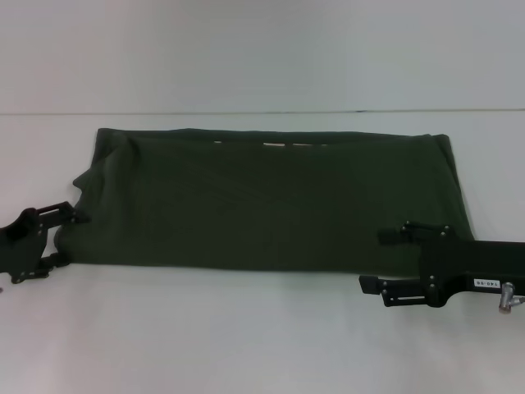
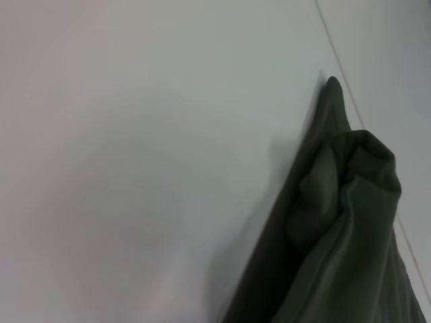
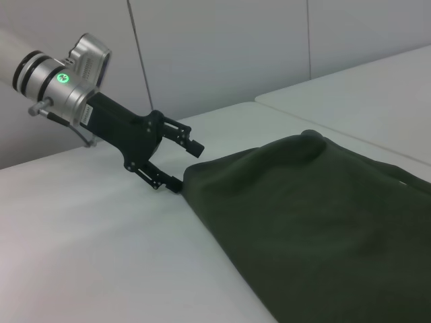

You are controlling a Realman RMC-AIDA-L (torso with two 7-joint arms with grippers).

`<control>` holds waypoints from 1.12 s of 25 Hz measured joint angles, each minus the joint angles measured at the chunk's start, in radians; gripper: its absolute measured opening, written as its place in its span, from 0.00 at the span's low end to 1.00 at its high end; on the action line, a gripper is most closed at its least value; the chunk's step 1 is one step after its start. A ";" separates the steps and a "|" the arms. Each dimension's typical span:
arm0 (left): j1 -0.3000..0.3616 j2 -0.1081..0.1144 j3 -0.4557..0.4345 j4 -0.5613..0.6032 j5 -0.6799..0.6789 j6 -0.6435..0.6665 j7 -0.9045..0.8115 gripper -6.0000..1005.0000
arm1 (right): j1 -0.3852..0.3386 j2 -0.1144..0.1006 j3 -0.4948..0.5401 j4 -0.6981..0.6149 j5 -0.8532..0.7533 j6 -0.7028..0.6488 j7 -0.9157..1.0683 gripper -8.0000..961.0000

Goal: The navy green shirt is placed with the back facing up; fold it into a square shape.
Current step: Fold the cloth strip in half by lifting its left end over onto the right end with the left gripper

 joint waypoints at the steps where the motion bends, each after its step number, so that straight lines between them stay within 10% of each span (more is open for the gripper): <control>1: -0.004 0.000 0.001 -0.001 0.000 -0.002 0.000 0.86 | 0.000 0.000 0.000 0.000 0.000 -0.002 0.000 0.98; 25: -0.061 0.010 0.127 -0.001 0.011 -0.042 -0.002 0.85 | -0.006 0.000 0.001 -0.002 0.001 -0.023 0.007 0.98; 28: -0.067 0.009 0.159 0.004 0.035 -0.064 -0.025 0.73 | -0.006 0.000 0.003 -0.002 0.001 -0.028 0.007 0.98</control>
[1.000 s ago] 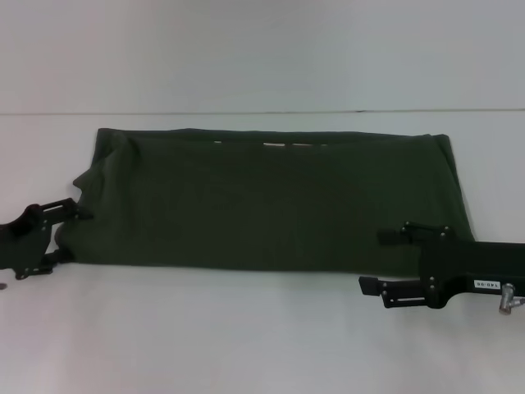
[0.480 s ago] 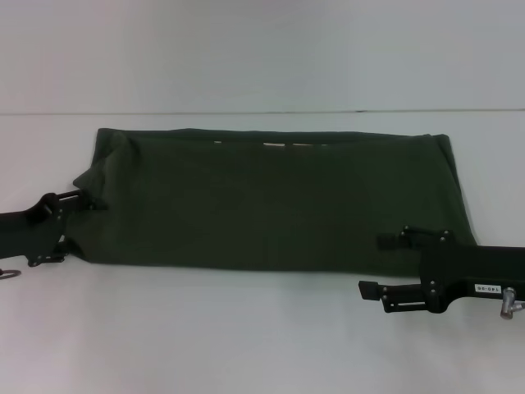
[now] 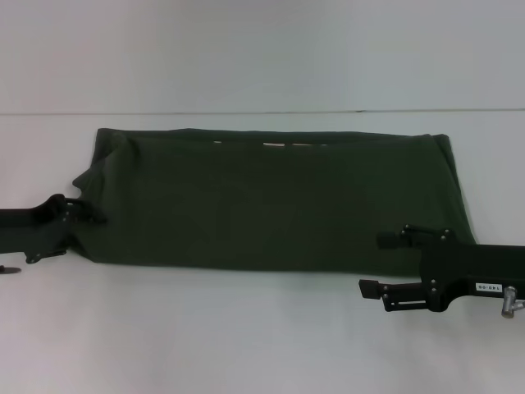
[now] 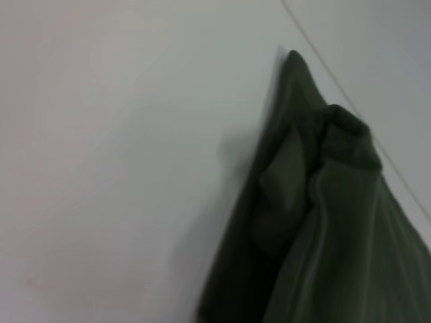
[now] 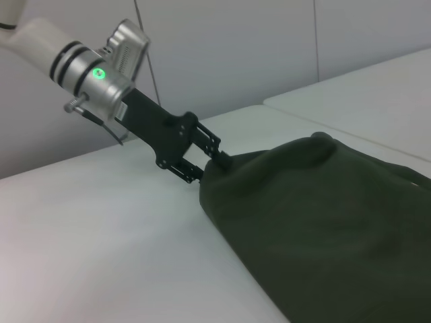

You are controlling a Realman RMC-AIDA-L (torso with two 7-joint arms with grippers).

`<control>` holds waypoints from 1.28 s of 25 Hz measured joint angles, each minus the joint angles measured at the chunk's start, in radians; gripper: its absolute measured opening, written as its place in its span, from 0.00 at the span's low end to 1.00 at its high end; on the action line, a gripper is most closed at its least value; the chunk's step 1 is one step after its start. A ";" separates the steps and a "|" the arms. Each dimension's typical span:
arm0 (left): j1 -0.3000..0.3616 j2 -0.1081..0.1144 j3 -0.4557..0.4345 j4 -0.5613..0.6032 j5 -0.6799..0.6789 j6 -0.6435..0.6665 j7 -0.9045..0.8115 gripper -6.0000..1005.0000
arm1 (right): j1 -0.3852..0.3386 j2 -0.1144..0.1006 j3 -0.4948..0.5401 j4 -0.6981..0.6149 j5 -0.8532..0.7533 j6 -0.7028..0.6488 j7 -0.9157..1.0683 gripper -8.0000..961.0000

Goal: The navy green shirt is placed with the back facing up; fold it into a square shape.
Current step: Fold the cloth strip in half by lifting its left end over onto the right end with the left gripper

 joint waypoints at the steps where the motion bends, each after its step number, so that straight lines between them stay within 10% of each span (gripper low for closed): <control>1: -0.001 -0.001 0.004 -0.002 0.003 -0.007 -0.002 0.68 | 0.000 0.000 0.001 0.000 0.000 -0.003 0.000 0.98; 10: -0.008 -0.003 0.028 -0.001 0.008 -0.024 -0.002 0.19 | 0.000 -0.003 0.006 -0.001 0.001 -0.017 0.001 0.98; 32: -0.011 0.009 0.016 0.007 0.004 -0.092 0.048 0.02 | 0.000 -0.001 0.008 -0.002 0.006 -0.016 0.002 0.98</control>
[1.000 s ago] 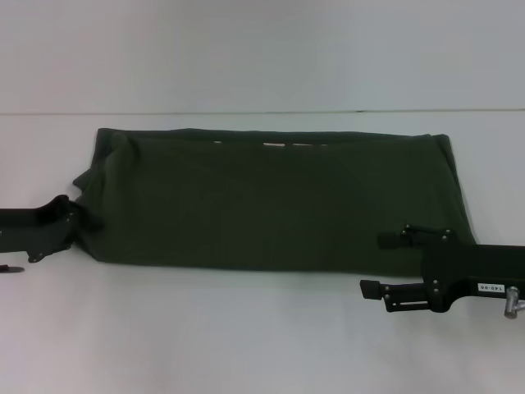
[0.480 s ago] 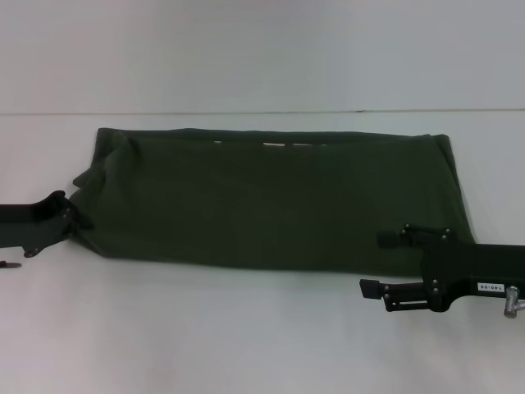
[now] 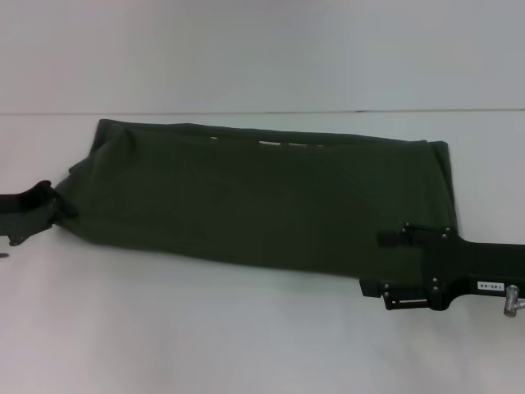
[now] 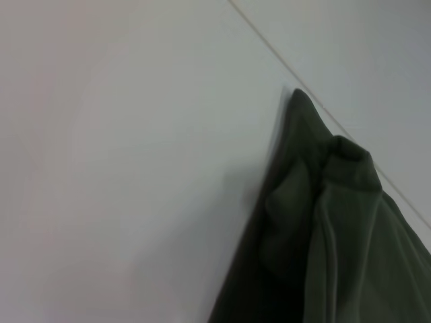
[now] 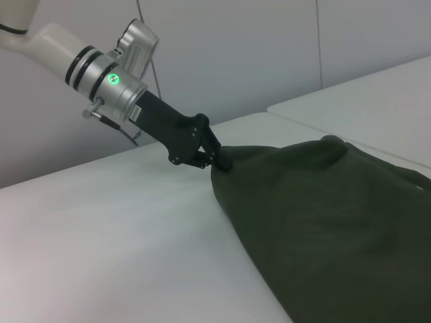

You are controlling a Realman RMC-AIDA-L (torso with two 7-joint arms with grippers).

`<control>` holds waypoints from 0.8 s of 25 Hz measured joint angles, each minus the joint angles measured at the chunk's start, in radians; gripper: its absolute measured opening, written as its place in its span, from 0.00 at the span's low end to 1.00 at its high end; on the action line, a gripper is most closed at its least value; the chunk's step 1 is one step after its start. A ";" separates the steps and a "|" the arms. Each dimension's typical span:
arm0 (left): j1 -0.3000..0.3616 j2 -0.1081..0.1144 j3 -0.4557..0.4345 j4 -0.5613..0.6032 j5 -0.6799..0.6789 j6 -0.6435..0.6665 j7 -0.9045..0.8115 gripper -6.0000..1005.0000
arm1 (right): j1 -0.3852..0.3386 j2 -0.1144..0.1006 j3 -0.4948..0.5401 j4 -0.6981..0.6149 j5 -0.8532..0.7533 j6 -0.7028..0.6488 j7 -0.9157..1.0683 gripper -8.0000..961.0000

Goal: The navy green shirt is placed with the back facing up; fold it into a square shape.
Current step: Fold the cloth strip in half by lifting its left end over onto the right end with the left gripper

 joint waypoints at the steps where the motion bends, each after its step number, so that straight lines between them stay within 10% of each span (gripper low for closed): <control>1: 0.000 0.000 0.000 0.000 0.001 -0.006 0.000 0.02 | 0.000 0.000 0.000 0.000 0.000 0.000 0.000 0.98; 20: 0.025 0.013 -0.089 0.031 0.007 -0.091 0.018 0.03 | 0.006 0.001 0.001 0.000 0.000 -0.002 0.000 0.98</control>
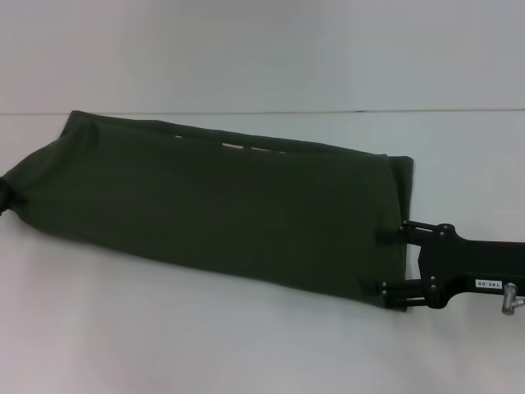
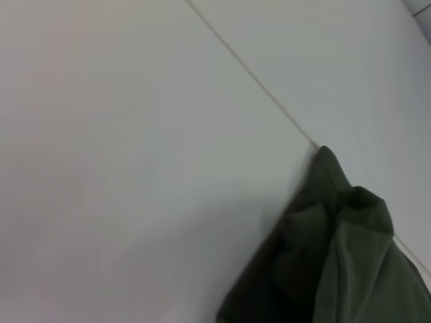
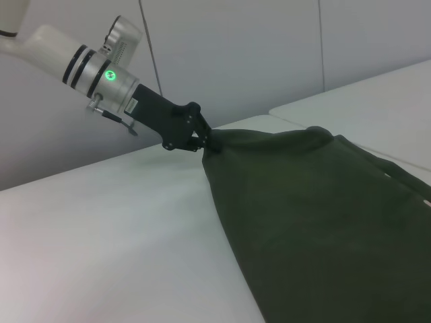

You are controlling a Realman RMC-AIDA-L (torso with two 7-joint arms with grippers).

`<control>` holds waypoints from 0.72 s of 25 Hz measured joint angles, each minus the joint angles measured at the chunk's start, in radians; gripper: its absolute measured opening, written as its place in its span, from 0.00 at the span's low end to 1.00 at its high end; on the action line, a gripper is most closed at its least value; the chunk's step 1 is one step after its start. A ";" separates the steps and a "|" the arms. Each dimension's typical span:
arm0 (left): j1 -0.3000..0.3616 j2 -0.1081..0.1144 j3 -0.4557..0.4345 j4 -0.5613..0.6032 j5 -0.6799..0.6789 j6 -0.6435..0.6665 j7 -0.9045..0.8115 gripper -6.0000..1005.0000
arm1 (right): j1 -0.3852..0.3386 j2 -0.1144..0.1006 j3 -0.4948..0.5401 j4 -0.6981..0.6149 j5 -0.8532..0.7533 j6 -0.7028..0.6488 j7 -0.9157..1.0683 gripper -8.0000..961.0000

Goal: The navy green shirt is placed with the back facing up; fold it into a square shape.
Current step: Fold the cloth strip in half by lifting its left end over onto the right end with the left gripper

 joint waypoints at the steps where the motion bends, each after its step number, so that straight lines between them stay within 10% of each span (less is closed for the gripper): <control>1: 0.000 -0.001 0.000 -0.001 -0.007 0.000 0.004 0.03 | 0.000 0.000 0.000 0.000 0.000 0.000 0.000 0.98; 13: 0.009 -0.025 0.006 -0.013 -0.305 0.163 0.152 0.04 | -0.037 0.001 0.054 0.012 0.000 0.014 0.000 0.98; 18: -0.009 -0.068 0.064 -0.006 -0.479 0.284 0.220 0.04 | -0.061 0.002 0.076 0.021 0.000 0.015 0.001 0.98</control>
